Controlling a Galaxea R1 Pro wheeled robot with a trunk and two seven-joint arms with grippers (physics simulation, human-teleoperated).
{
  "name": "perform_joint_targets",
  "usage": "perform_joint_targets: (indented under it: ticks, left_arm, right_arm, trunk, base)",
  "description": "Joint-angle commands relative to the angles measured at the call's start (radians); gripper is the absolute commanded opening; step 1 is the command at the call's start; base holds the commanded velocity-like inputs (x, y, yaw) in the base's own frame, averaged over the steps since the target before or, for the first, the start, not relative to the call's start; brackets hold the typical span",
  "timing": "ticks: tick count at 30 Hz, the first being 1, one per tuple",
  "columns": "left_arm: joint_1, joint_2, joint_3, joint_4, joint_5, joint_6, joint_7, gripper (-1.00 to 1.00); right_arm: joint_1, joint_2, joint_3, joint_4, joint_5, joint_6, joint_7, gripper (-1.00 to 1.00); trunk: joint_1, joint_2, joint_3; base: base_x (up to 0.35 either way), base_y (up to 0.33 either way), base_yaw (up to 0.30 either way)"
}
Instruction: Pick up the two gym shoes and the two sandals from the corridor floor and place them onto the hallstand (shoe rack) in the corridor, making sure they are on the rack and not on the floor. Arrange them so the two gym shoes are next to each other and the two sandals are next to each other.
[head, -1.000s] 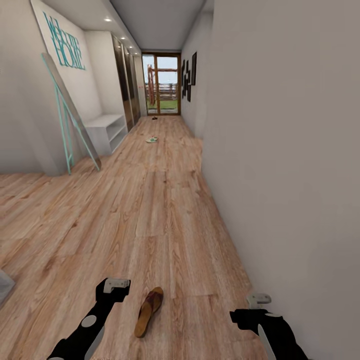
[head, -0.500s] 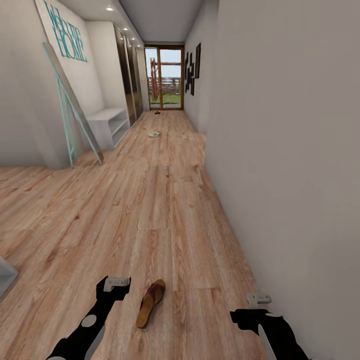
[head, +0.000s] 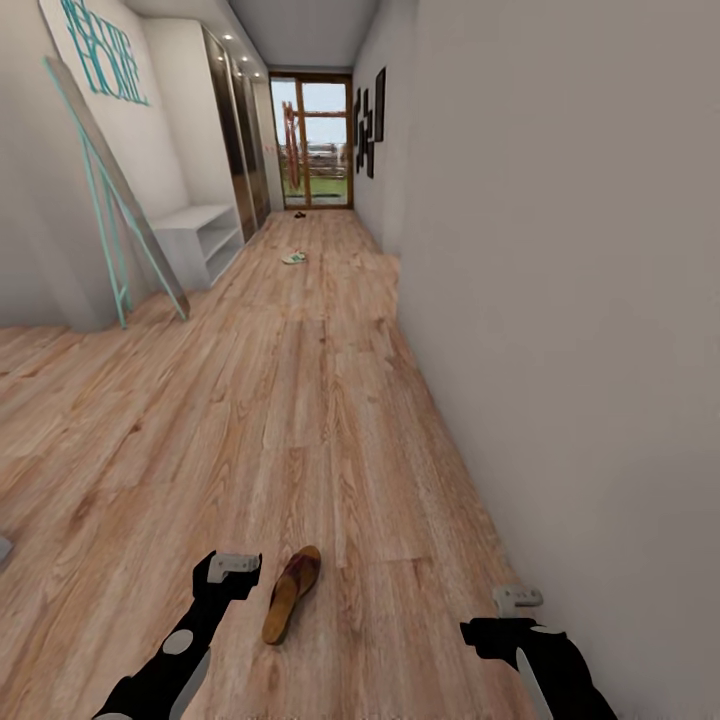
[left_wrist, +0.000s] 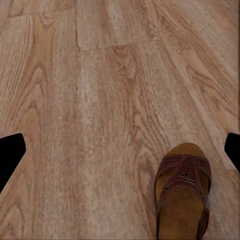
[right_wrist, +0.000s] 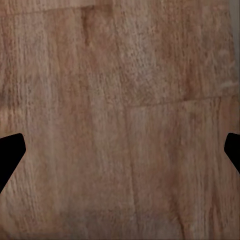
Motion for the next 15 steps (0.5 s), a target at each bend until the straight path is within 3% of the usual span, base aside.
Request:
perform_joint_targets:
  ticks: [1, 11, 15]
  left_arm:
    - [0.000, 0.000, 0.000, 0.000, -0.005, -0.003, 0.000, 1.00]
    - [0.000, 0.001, 0.000, 0.001, -0.006, -0.003, 0.000, 1.00]
    - [0.000, 0.001, 0.000, 0.001, -0.006, -0.004, 0.000, 1.00]
  right_arm:
    - [-0.001, 0.000, 0.000, -0.001, -0.001, 0.005, 0.000, 1.00]
    - [-0.001, -0.001, 0.000, -0.001, 0.000, 0.005, 0.000, 1.00]
    - [-0.001, 0.000, 0.001, -0.001, 0.000, 0.005, 0.000, 1.00]
  trunk:
    - [0.004, -0.008, -0.006]
    - [0.042, -0.078, -0.054]
    - [0.044, -0.079, -0.076]
  base:
    - [0.000, 0.000, -0.121]
    - [0.000, 0.000, -0.121]
    - [0.000, 0.000, -0.120]
